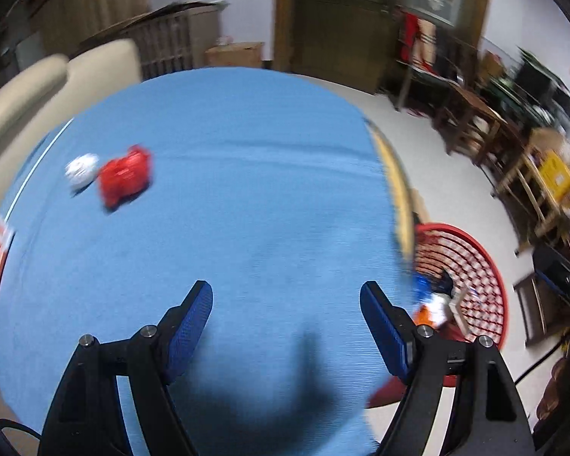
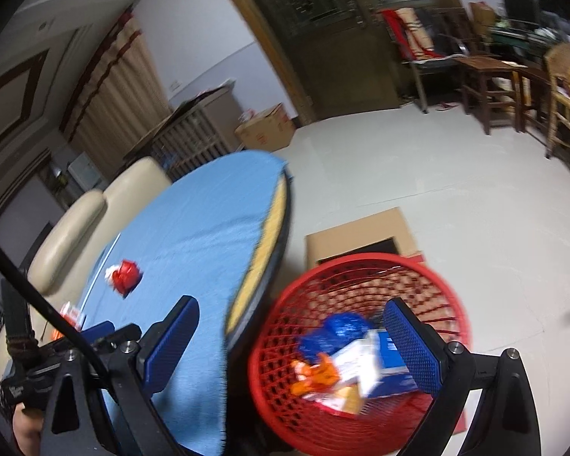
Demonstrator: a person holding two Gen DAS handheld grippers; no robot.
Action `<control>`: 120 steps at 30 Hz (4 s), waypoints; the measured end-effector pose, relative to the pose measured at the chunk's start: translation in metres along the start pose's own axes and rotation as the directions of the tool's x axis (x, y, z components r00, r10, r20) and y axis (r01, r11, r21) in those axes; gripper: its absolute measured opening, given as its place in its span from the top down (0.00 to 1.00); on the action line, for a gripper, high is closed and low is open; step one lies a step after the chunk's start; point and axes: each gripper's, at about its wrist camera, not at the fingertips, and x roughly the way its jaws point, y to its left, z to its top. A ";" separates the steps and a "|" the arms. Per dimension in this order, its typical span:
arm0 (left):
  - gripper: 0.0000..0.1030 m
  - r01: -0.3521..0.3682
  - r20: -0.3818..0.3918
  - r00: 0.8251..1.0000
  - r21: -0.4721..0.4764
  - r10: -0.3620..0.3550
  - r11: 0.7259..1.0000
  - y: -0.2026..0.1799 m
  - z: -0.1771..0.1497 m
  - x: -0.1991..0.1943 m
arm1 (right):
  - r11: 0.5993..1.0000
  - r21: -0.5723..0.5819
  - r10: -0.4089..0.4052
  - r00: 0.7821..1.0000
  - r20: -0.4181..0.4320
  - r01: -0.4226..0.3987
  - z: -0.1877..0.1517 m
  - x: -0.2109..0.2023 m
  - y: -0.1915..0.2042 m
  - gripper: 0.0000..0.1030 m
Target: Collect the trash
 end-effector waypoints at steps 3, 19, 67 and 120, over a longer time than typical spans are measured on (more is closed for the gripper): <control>0.22 -0.044 -0.002 0.999 -0.061 0.044 0.997 0.036 -0.004 0.001 | 0.998 -0.048 0.027 0.999 -0.033 -0.028 -0.002 0.019 0.030 0.03; 0.22 -0.142 -0.040 0.990 -0.244 0.137 0.959 0.158 -0.022 0.012 | 0.951 -0.266 0.107 0.977 -0.182 -0.154 -0.015 0.099 0.173 0.03; 0.57 -0.212 -0.069 0.977 -0.293 0.201 0.932 0.271 0.139 0.148 | 0.890 -0.381 0.157 0.953 -0.258 -0.250 0.009 0.244 0.262 0.36; 0.61 -0.258 0.098 0.953 -0.235 0.287 0.937 0.159 0.018 -0.045 | 0.921 -0.305 0.218 0.969 -0.111 -0.242 -0.039 0.080 0.213 0.36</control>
